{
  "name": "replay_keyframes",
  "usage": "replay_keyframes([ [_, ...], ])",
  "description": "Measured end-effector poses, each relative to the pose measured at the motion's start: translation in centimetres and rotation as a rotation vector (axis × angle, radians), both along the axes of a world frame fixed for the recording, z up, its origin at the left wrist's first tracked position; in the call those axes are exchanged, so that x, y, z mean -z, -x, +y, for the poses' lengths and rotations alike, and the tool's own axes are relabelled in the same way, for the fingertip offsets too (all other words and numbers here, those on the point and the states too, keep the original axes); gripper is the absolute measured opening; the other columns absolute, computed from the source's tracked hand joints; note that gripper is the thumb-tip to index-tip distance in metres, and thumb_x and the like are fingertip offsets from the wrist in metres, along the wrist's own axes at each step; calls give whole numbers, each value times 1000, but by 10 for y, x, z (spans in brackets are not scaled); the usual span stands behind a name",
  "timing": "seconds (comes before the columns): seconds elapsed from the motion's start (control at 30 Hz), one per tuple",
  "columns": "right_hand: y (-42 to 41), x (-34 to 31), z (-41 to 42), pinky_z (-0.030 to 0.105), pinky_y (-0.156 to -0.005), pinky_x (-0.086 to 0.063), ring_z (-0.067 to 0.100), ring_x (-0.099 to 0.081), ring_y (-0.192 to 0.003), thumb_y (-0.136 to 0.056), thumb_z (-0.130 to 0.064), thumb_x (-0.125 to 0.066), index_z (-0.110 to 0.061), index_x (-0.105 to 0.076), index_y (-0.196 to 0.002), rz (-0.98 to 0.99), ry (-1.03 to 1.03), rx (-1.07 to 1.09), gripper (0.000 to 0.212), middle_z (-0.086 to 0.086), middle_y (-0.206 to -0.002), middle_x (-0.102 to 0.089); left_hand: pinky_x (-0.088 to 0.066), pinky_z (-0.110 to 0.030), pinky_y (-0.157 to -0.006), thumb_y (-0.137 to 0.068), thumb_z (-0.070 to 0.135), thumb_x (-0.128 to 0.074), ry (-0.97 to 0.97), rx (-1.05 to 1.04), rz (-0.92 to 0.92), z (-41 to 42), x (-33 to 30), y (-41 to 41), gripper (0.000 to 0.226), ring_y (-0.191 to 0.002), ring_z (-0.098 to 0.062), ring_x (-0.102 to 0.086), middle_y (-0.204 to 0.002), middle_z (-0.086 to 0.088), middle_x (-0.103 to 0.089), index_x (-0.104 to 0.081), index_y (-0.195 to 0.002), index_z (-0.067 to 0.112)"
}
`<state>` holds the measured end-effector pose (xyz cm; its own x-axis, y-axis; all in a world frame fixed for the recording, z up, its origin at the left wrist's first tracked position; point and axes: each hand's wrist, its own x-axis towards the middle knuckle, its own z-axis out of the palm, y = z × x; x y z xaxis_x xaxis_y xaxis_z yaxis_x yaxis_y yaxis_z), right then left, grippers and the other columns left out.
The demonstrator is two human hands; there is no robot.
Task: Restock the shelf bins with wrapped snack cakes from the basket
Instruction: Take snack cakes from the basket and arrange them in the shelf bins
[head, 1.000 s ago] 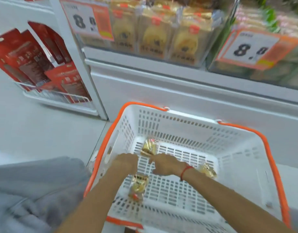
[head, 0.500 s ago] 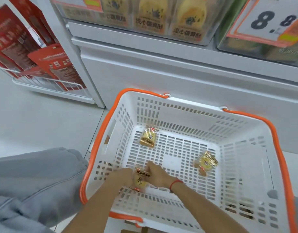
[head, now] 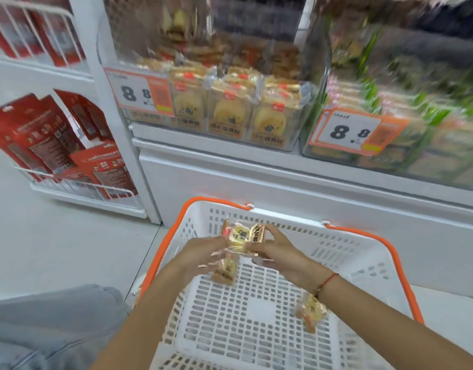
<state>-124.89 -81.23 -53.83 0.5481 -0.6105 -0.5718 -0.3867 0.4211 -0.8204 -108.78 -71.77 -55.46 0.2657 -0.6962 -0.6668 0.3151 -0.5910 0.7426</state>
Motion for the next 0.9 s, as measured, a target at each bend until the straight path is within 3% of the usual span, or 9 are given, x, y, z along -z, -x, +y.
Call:
replay_keyframes([
  [0.07, -3, -23, 0, 21, -67, -51, 13, -62, -80, -87, -14, -69, -25, -46, -111, -38, 66, -6, 34, 6, -99, -66, -57, -21, -69, -88, 29, -67, 191, -127, -66, 1, -14, 4, 22, -92, -13, -68, -102, -4, -72, -69, -104, 13],
  [0.17, -8, -50, -3, 19, -75, -47, 10, -64, -91, -84, -29, -72, -18, -57, -99, 21, 281, -54, 23, 1, -105, -65, -57, -23, -72, -89, 24, -64, 422, -212, -282, 0, -32, 3, 21, -95, -16, -68, -99, -1, -73, -70, -105, 12],
  [0.27, -17, -75, -5, 13, -67, -47, 9, -65, -94, -80, -26, -76, -21, -55, -102, -4, 421, -76, 31, -3, -108, -63, -53, -22, -78, -86, 19, -67, 613, -186, -439, -3, -65, -1, 9, -92, -11, -67, -93, 4, -74, -72, -93, 18],
  [0.37, -28, -105, -5, 9, -67, -47, 5, -63, -88, -79, -22, -77, -29, -50, -108, -71, 605, -114, 40, -6, -100, -64, -49, -13, -70, -86, 14, -68, 749, -147, -537, -8, -107, -6, 7, -86, -2, -66, -86, 9, -73, -72, -89, 19],
  [0.53, -64, -169, -17, 9, -70, -44, -8, -57, -71, -78, -15, -77, -32, -55, -94, -226, 859, -129, 32, -25, -73, -62, -50, -13, -74, -80, 35, -69, 908, -280, -752, -24, -172, -38, 18, -89, 0, -63, -92, 16, -70, -71, -96, 28],
  [0.63, -95, -204, -33, 10, -67, -48, -2, -58, -73, -79, -14, -76, -22, -58, -95, -289, 892, -73, 26, -6, -84, -64, -47, -21, -82, -86, 41, -64, 932, -528, -942, -43, -202, -68, 18, -96, -2, -60, -100, 20, -65, -65, -103, 35],
  [0.73, -129, -229, -55, 33, -82, -57, 15, -67, -93, -79, -26, -77, -12, -62, -105, -269, 892, -40, 33, 5, -104, -69, -45, -30, -88, -92, 36, -60, 861, -750, -1149, -61, -217, -107, 23, -106, -8, -54, -111, 19, -56, -56, -114, 34],
  [0.83, -160, -243, -83, 35, -77, -59, 18, -67, -94, -80, -28, -76, -15, -59, -109, -267, 815, 2, 36, 5, -107, -67, -35, -27, -95, -93, 27, -58, 725, -755, -1360, -74, -220, -143, 44, -125, -17, -41, -136, 2, -45, -46, -135, 22],
  [0.9, -187, -245, -106, 34, -83, -57, 17, -65, -97, -80, -28, -77, -14, -56, -114, -235, 784, 50, 42, 4, -110, -63, -30, -28, -105, -95, 23, -57, 662, -689, -1431, -83, -219, -163, 57, -135, -19, -30, -148, -4, -34, -33, -146, 17],
])
